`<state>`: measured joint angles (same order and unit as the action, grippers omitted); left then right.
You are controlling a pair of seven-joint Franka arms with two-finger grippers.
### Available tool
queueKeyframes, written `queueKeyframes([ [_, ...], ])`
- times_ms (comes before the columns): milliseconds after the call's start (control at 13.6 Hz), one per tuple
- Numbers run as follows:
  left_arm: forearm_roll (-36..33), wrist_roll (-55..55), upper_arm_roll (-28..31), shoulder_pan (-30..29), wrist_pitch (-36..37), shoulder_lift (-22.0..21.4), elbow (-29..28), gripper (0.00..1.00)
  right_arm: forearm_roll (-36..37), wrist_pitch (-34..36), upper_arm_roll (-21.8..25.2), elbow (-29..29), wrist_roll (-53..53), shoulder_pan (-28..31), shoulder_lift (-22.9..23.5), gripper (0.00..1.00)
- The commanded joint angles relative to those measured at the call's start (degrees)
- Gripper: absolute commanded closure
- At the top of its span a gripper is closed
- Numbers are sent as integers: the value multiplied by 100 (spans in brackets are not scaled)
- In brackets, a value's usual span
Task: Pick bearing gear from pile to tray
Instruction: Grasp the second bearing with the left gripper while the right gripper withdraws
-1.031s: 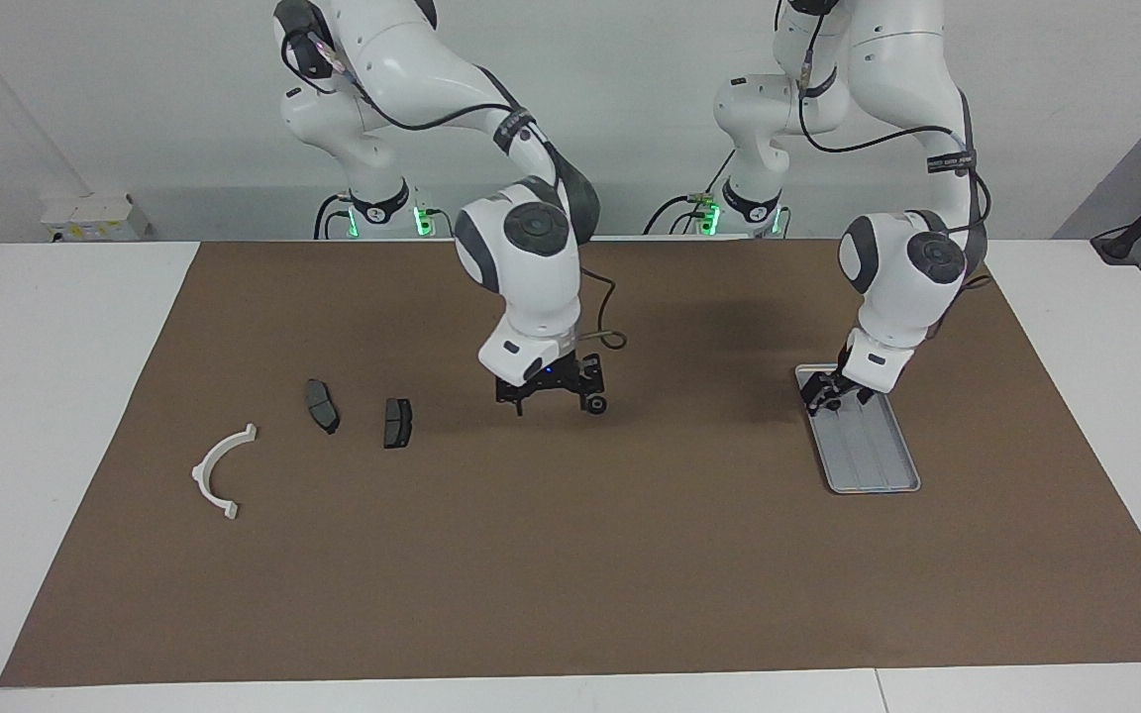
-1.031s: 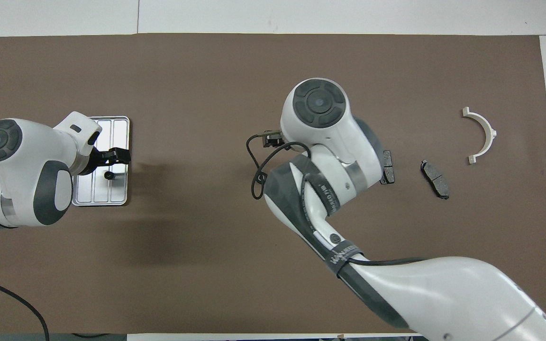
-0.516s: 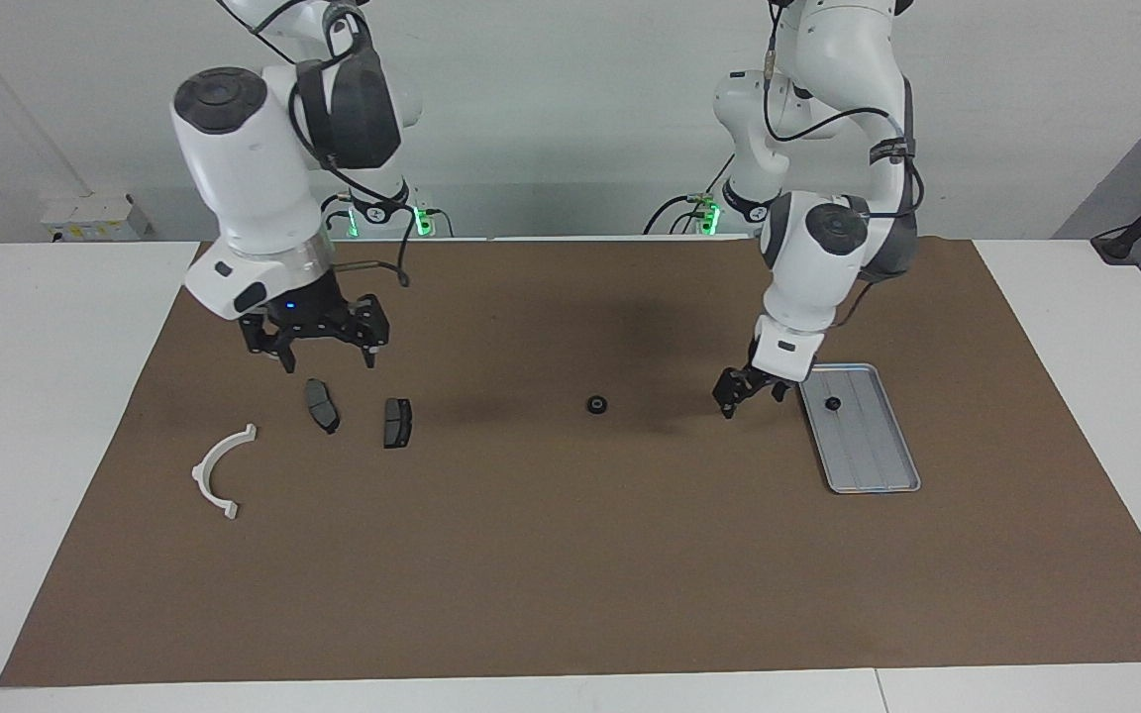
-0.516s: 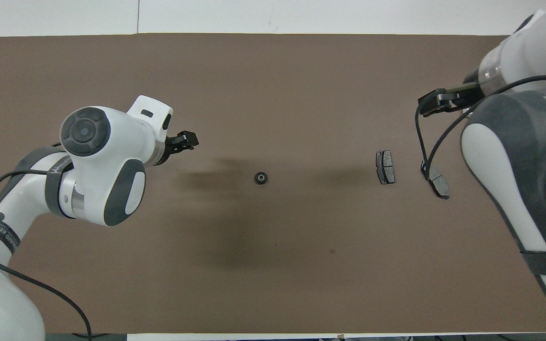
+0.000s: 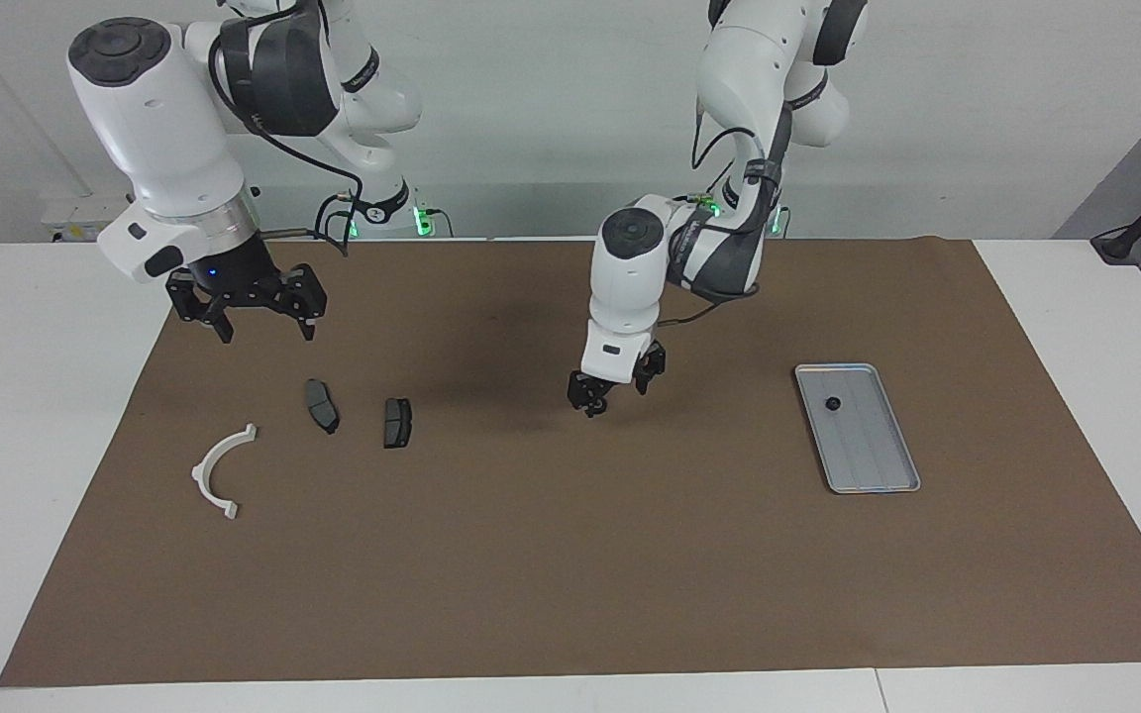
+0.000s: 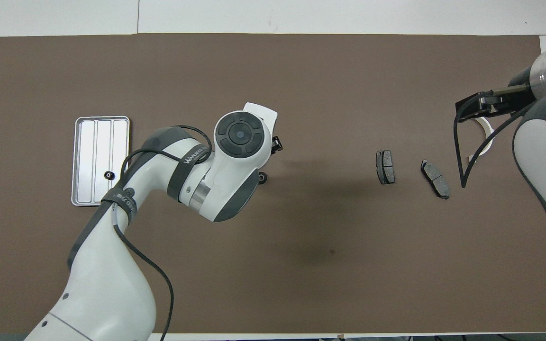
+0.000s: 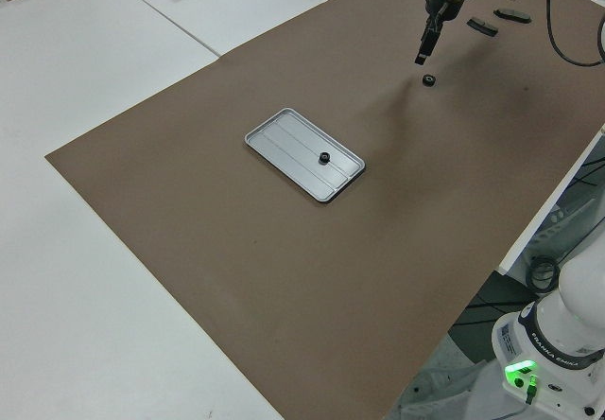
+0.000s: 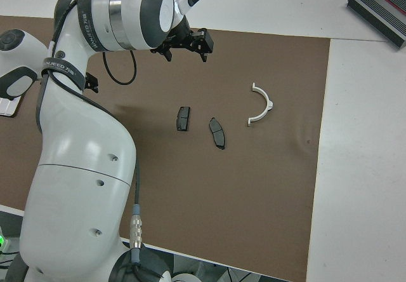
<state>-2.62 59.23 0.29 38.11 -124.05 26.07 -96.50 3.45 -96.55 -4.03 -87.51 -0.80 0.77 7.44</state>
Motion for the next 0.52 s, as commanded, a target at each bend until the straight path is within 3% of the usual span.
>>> queueKeyframes([
  [0, -177, 106, 111, 179, -21, 406, 194, 0, -46, 66, -80, -441, -429, 291, -304, 0],
  [442, -151, 483, 94, 179, -277, 407, 27, 0, -151, -30, 280, -829, -130, 213, -586, 0],
])
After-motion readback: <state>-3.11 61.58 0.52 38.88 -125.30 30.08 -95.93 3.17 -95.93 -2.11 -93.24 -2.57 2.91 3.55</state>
